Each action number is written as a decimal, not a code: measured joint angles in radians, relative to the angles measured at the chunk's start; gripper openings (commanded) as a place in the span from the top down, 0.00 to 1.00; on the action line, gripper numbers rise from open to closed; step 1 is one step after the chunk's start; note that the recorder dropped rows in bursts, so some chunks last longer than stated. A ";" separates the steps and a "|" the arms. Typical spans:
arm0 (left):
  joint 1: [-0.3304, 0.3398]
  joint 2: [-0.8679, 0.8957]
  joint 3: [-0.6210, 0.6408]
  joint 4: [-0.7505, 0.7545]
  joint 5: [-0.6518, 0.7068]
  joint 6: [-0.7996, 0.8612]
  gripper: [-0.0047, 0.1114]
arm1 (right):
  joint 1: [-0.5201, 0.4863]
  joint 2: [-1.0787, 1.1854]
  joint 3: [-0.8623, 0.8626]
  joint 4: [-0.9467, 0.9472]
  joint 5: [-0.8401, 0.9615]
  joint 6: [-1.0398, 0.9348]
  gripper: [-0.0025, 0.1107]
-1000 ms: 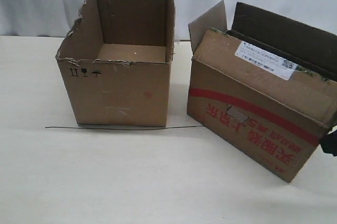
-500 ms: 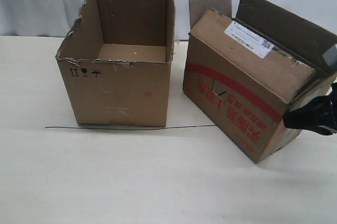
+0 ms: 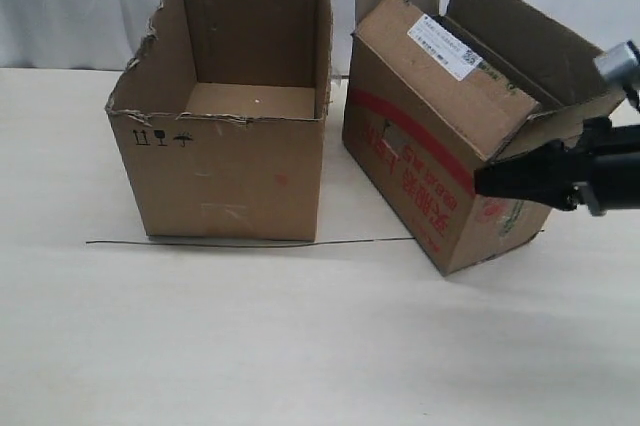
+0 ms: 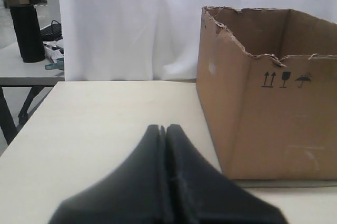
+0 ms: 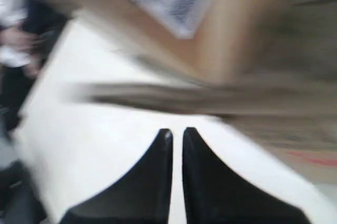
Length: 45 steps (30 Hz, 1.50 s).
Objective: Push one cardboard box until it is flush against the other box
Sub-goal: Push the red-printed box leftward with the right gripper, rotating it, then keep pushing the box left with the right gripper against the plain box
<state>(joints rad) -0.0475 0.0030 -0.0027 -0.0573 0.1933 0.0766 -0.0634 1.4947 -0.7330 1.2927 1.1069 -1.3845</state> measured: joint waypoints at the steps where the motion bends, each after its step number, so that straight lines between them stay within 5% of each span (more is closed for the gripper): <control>1: 0.000 0.000 0.000 0.000 0.000 0.000 0.96 | -0.004 -0.019 -0.021 -0.029 0.033 0.031 0.93; 13: 0.000 0.000 0.000 0.000 0.000 0.000 0.96 | -0.126 -0.347 -0.324 -0.355 -0.115 0.476 0.93; 22: 0.000 0.000 0.000 0.000 0.000 0.000 0.96 | -0.303 -0.001 -0.455 -0.515 -0.290 0.760 0.93; 31: 0.000 0.000 0.000 0.000 0.000 -0.001 0.96 | -0.173 0.354 -0.457 -0.368 -0.199 0.614 0.93; 45: 0.000 0.000 0.000 0.000 0.000 -0.001 0.96 | -0.051 0.447 -0.457 -0.315 -0.163 0.543 0.93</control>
<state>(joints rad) -0.0475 0.0030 -0.0027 -0.0573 0.1933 0.0753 -0.1145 1.9420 -1.1895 0.9774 0.9436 -0.8413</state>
